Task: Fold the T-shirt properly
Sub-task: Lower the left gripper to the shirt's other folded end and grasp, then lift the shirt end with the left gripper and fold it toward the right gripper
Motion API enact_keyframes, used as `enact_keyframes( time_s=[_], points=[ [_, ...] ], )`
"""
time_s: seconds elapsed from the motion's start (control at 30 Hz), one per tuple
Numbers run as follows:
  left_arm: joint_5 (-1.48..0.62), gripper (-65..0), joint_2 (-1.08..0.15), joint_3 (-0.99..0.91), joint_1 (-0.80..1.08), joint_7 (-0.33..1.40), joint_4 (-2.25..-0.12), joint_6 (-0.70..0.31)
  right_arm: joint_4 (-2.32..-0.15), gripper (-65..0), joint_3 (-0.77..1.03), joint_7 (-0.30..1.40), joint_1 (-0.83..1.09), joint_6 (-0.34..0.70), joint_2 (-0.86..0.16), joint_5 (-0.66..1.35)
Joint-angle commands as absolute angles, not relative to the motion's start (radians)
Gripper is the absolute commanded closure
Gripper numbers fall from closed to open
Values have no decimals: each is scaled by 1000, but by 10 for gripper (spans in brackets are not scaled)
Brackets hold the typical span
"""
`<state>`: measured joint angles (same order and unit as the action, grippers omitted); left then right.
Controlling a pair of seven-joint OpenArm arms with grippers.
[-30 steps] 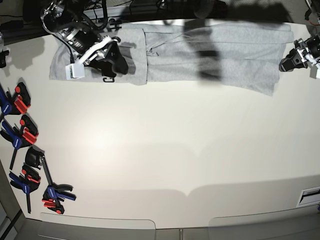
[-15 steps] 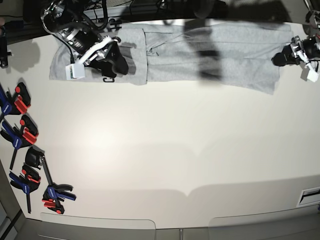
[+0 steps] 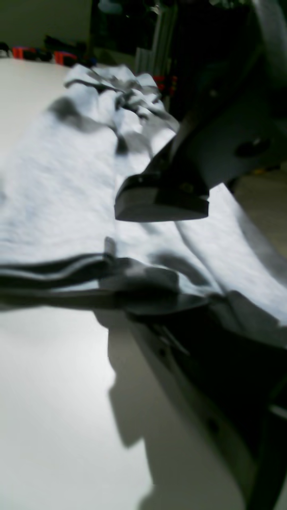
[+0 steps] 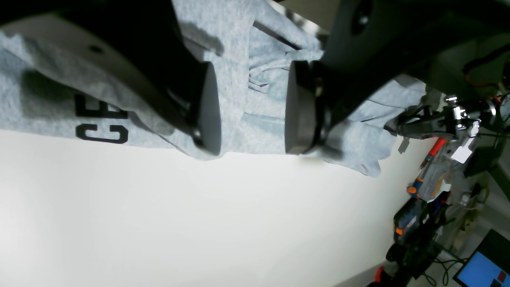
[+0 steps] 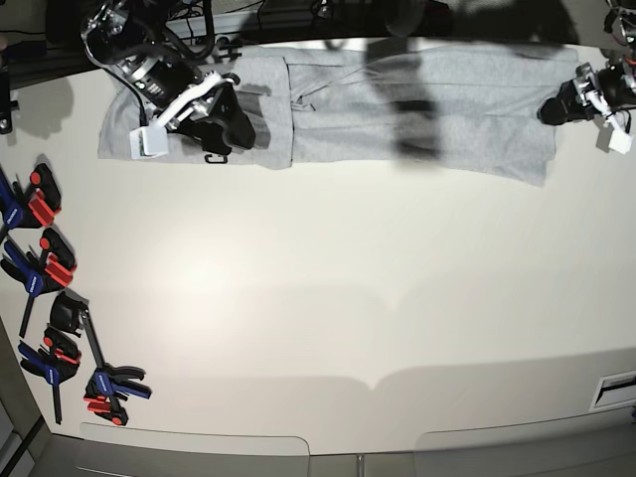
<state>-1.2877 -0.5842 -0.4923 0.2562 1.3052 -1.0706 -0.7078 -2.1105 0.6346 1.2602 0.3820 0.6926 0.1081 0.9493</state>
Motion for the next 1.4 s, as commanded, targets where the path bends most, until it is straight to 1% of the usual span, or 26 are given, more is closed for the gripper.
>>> enact_keyframes(
  time_s=[0.0,0.33,0.37,0.43,0.5,0.57,0.6,0.73,0.83,0.97,1.07,1.23,1.37],
  points=[
    [-1238,-265,-585,-491,259,1334,-1073,-698,-2130,-246,634,1234,380,698,105,980],
    [-1237,-264,-560,-491,229,1334,-1073,-698,-2130,-246,634,1234,380,698,105,1006],
    [-1237,-255,-560,-491,223,1334,-1073,-698,-2130,-246,634,1233,379,698,105,1005],
    [-1237,-201,-560,-491,212,1334,-1073,-698,-2130,-246,634,1233,380,698,105,1005],
    [-1237,-119,-560,-491,204,1334,-1073,-698,-2130,-246,635,1233,379,698,105,1005],
    [-1239,-18,-560,-491,200,1333,-1073,-698,-2130,-246,635,1229,380,698,105,1005],
    [-1240,0,-560,-491,199,1331,-1073,-698,-2130,-246,635,1226,379,698,105,1002],
    [-1334,0,-559,-491,199,1353,-1089,-698,-2130,-246,636,1211,379,698,105,993],
    [-1377,0,-545,-491,200,1391,-1153,-698,-2130,-246,648,1196,380,698,105,944],
    [-1449,0,-481,-491,202,1396,-1297,-698,-2130,-245,701,1158,380,698,104,866],
    [-1478,0,-410,-491,202,1396,-1417,-698,-2130,-245,762,1156,380,695,97,862],
    [-1467,0,-307,-487,206,1396,-1564,-698,-2130,-245,869,1159,388,687,46,862],
    [-1468,0,-276,-447,235,1396,-1634,-698,-2130,-245,922,1143,409,668,-11,804]
  ],
)
